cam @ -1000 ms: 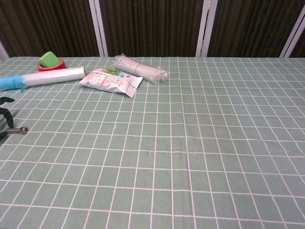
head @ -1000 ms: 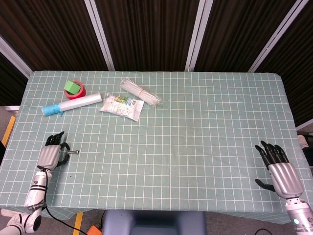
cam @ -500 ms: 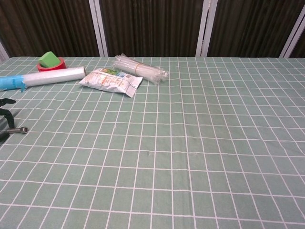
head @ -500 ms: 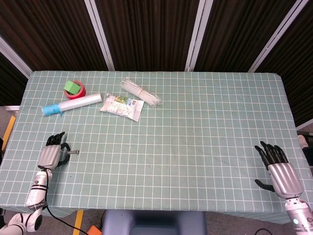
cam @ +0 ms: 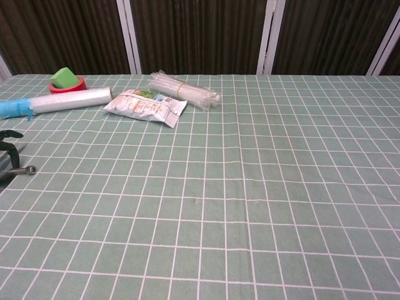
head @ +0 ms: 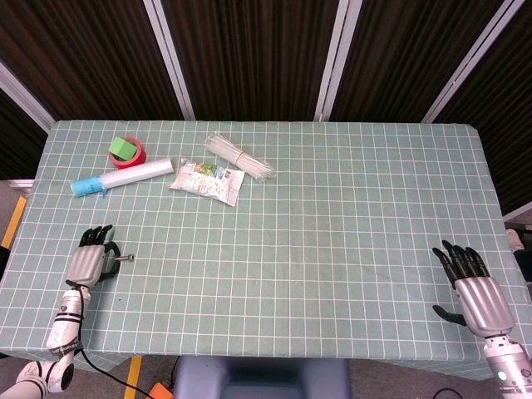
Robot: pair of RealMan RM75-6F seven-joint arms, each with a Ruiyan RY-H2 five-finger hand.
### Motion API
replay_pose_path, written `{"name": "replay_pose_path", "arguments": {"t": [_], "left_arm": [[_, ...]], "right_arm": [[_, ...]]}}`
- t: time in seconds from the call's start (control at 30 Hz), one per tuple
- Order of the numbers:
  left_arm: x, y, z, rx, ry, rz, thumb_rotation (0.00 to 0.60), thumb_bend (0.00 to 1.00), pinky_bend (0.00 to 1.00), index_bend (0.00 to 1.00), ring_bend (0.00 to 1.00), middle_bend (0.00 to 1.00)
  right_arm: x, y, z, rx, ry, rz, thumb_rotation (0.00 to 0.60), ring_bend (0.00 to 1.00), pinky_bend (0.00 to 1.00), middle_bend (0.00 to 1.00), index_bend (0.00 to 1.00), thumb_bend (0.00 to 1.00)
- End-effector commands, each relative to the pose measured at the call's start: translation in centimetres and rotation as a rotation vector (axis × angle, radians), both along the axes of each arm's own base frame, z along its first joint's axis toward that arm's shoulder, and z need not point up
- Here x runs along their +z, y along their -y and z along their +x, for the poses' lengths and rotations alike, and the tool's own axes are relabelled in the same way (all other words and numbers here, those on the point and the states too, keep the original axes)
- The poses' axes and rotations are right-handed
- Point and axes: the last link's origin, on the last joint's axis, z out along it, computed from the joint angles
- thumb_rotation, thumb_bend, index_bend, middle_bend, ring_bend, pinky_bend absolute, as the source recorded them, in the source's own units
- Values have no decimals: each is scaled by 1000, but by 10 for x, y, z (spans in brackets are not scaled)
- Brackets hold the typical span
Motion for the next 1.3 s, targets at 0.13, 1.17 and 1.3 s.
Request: {"name": "replay_pose_path", "arguments": {"t": [0.13, 1.17, 1.3], "left_arm": [[3, 0, 2, -18, 1, 16, 600, 411, 29, 583, 0, 83], [9, -1, 66, -208, -132, -21, 600, 412, 28, 539, 0, 93], [8, 0, 69, -209, -132, -29, 600, 410, 28, 535, 0, 93]], "right_arm": [[0, 0, 0, 0, 1, -1, 600, 0, 0, 0, 0, 240], [0, -1, 0, -2, 7, 10, 600, 0, 0, 0, 0, 240], [0, -1, 0, -3, 8, 12, 600, 0, 0, 0, 0, 240]]}}
